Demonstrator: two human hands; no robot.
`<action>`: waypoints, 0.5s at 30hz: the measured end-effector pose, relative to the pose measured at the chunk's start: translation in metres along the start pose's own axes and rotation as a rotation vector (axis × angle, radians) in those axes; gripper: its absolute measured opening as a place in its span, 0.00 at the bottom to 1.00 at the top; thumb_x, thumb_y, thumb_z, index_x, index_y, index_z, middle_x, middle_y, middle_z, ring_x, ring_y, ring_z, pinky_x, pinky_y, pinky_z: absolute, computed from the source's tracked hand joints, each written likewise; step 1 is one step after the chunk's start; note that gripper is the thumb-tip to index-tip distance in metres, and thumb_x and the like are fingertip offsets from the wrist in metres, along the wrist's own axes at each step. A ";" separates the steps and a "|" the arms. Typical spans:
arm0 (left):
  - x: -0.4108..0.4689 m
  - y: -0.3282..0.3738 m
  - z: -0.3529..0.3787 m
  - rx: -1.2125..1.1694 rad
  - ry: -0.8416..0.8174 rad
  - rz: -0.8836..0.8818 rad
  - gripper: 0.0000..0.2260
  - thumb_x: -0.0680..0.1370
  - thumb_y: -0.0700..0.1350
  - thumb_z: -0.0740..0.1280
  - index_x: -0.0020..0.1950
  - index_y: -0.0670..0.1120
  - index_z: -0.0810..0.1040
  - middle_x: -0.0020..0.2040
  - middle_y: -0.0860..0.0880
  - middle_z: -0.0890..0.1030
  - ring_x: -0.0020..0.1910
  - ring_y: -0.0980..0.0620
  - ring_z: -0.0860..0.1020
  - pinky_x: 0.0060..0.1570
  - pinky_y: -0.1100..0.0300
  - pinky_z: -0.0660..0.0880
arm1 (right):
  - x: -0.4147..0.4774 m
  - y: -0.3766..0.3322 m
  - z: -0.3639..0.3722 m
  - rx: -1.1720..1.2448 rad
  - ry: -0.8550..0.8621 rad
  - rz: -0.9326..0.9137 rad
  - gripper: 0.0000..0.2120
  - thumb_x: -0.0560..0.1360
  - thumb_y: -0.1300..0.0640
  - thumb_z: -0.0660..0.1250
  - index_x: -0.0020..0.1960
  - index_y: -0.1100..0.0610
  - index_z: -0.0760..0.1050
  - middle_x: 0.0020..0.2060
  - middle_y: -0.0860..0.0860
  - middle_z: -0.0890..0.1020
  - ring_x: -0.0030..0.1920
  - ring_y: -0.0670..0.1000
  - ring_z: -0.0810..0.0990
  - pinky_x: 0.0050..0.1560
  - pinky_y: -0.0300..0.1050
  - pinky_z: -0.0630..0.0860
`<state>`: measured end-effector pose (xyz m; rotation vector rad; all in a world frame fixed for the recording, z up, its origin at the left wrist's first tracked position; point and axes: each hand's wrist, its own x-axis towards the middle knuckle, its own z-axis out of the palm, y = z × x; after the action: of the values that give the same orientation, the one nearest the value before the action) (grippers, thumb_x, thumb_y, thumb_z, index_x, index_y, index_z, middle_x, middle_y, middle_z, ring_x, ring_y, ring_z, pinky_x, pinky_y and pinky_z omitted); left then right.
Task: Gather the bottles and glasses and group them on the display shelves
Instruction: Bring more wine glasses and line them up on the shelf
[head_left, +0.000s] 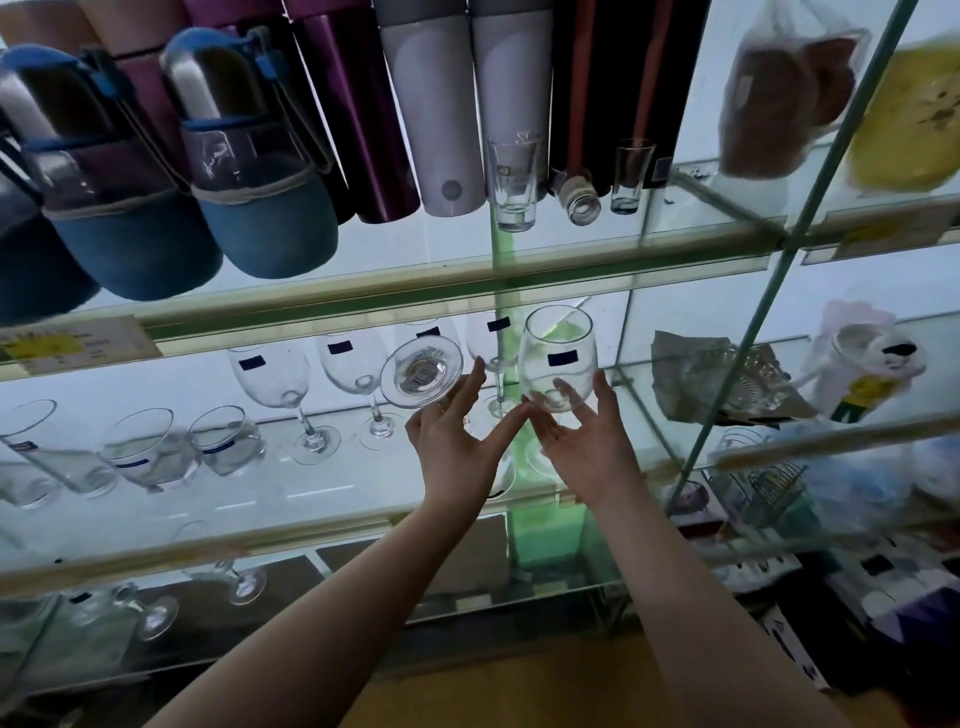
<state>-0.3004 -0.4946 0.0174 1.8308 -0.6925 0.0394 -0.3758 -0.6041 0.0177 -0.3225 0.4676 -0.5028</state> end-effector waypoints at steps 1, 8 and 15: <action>0.000 0.000 0.001 0.002 0.000 0.009 0.33 0.63 0.69 0.65 0.66 0.58 0.74 0.59 0.53 0.78 0.59 0.48 0.75 0.66 0.54 0.60 | 0.003 -0.003 -0.001 0.000 0.008 -0.004 0.20 0.74 0.43 0.65 0.57 0.58 0.72 0.54 0.64 0.78 0.47 0.55 0.82 0.57 0.46 0.77; 0.007 -0.004 0.019 -0.079 0.085 0.052 0.26 0.67 0.62 0.68 0.65 0.62 0.73 0.54 0.56 0.77 0.55 0.47 0.77 0.60 0.41 0.69 | 0.034 -0.025 -0.007 0.050 -0.013 -0.018 0.24 0.73 0.42 0.66 0.59 0.59 0.72 0.56 0.64 0.77 0.51 0.56 0.81 0.56 0.47 0.77; 0.013 -0.019 0.027 -0.096 0.097 0.093 0.24 0.69 0.57 0.67 0.66 0.59 0.74 0.55 0.58 0.77 0.55 0.48 0.77 0.59 0.41 0.70 | 0.062 -0.029 -0.012 0.026 -0.064 -0.070 0.23 0.75 0.42 0.63 0.60 0.59 0.72 0.55 0.64 0.77 0.52 0.55 0.81 0.64 0.48 0.72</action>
<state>-0.2883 -0.5197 -0.0046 1.6923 -0.6990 0.1527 -0.3454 -0.6631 -0.0022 -0.3298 0.3887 -0.5651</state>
